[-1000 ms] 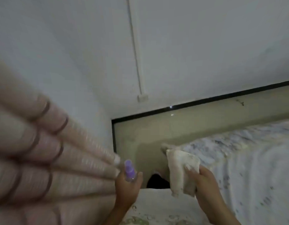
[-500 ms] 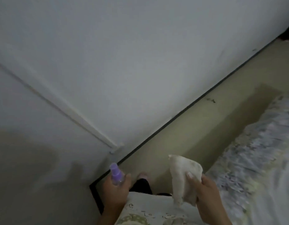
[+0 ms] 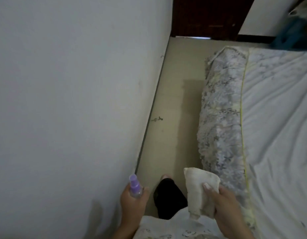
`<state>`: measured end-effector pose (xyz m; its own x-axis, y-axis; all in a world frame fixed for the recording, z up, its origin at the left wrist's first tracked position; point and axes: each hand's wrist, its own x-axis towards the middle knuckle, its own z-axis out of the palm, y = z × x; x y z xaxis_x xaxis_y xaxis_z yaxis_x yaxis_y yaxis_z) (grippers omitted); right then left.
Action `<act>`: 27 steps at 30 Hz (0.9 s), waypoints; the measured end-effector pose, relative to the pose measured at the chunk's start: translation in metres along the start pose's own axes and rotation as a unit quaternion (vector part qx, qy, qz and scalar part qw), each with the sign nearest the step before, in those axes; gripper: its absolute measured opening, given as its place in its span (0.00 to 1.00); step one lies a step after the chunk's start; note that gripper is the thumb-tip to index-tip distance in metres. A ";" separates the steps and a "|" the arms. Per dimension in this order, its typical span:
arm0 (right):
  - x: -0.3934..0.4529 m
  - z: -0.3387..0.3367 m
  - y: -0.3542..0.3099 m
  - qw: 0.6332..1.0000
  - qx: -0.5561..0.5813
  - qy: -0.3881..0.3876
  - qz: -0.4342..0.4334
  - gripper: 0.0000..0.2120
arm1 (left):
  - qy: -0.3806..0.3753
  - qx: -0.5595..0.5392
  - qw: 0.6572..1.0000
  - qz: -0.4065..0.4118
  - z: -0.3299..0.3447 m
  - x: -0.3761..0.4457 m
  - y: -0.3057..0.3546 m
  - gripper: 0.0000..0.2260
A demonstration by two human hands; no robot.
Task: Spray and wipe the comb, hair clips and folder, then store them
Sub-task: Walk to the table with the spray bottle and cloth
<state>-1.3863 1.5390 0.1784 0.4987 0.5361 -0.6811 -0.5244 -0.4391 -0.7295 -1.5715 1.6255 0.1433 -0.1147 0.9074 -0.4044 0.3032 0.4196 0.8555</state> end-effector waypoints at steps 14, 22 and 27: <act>0.257 0.060 -0.222 0.995 0.046 0.080 -0.030 0.10 | -0.047 0.052 0.997 0.029 0.194 0.267 0.215 0.14; 0.398 0.100 -0.380 0.986 0.095 0.129 -0.050 0.06 | -0.128 0.055 0.981 0.131 0.322 0.417 0.365 0.16; 0.496 0.105 -0.461 0.979 0.120 0.161 -0.027 0.07 | -0.159 0.087 0.977 0.111 0.416 0.497 0.419 0.15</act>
<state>-0.9698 2.0826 0.1832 0.7016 0.2812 -0.6547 -0.6196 -0.2131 -0.7555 -1.1081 2.2417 0.1665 0.2629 0.9107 -0.3186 0.4462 0.1780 0.8770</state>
